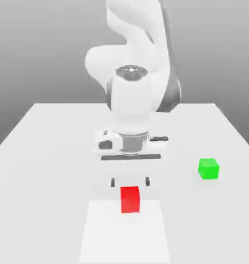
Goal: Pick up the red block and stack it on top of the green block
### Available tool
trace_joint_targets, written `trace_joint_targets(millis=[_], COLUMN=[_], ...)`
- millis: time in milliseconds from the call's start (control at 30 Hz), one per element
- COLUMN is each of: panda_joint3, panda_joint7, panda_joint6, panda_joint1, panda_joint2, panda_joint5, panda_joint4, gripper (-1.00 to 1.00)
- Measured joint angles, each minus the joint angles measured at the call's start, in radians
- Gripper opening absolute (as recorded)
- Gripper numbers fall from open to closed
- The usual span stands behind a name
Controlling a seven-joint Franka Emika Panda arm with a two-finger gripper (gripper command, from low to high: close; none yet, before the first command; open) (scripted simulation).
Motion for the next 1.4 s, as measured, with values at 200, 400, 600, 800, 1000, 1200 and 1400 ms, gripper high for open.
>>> trace_joint_targets(millis=[200,400,600,800,1000,1200,1400], panda_joint3=[-0.008,-0.004,-0.001,0.172,0.372,0.515,0.541], panda_joint7=[0.005,0.006,0.000,0.203,0.443,0.616,0.649], panda_joint6=[0.091,0.049,-0.131,-0.219,-0.290,-0.321,-0.270], panda_joint1=[0.007,0.003,0.006,0.201,0.428,0.574,0.547], panda_joint2=[0.107,0.058,-0.152,-0.251,-0.331,-0.371,-0.327], panda_joint5=[-0.005,-0.007,0.004,0.125,0.259,0.337,0.299], panda_joint4=[0.012,0.005,-0.024,-0.029,-0.031,-0.031,-0.028], gripper=[-1.00,-1.00,-1.00,-1.00,-1.00,-1.00,-1.00])
